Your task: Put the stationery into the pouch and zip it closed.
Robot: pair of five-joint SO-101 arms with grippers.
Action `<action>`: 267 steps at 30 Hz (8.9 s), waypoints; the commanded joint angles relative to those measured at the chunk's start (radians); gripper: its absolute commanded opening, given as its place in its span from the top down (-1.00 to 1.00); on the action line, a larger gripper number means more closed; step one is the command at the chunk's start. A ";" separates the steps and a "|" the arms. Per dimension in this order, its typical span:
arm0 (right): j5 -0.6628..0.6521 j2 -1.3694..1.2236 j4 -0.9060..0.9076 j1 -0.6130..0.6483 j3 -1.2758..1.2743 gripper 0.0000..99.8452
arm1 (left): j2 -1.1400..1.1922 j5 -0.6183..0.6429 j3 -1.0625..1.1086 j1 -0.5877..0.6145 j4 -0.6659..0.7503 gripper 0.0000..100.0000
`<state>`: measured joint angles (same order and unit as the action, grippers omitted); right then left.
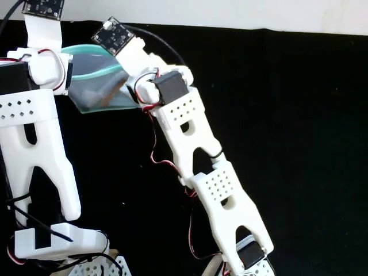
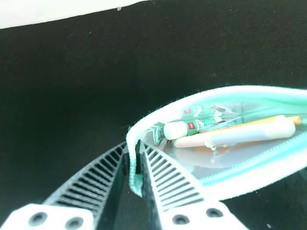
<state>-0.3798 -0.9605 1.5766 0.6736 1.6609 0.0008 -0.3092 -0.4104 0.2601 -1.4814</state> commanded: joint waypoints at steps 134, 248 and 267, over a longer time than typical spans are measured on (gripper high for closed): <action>0.226 0.636 0.119 -0.022 0.111 0.99 | -0.418 0.281 0.607 -0.113 0.365 0.66; 0.324 0.383 0.148 0.113 0.108 0.99 | -0.657 0.316 0.570 -0.266 0.157 0.52; 0.324 0.383 0.153 0.033 0.108 0.99 | -0.659 0.255 0.725 -0.260 0.282 0.99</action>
<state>-0.0606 -0.5861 1.7377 0.7503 1.6732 -0.6529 -0.0468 0.3245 0.0084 -1.1976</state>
